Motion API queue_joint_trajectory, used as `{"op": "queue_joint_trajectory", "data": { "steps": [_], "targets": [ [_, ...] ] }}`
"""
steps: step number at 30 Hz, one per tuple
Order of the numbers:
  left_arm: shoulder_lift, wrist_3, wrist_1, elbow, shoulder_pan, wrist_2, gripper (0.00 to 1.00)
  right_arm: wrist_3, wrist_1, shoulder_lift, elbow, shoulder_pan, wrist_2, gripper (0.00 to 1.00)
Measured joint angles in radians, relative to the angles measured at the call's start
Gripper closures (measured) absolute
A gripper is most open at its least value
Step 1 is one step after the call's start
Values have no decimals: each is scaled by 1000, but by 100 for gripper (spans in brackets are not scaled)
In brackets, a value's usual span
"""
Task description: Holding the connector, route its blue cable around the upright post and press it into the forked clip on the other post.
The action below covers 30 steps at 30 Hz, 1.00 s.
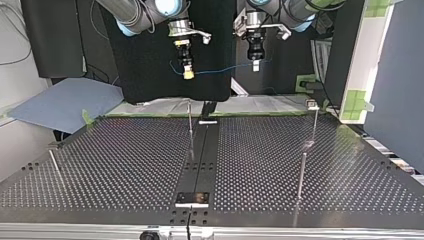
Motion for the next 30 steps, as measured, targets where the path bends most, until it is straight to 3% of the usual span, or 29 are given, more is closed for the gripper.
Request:
{"op": "queue_joint_trajectory", "data": {
  "steps": [7,18,23,30],
  "targets": [
    [11,11,-11,11,-11,-11,100,0,0,0,0,0,0,100],
    [49,43,-117,36,-116,-111,100,0,0,0,0,0,0,100],
    [49,43,-147,37,-153,-122,100,0,0,0,0,0,0,100],
    [49,43,-151,37,-160,-122,100,0,0,0,0,0,0,100]
  ]
}}
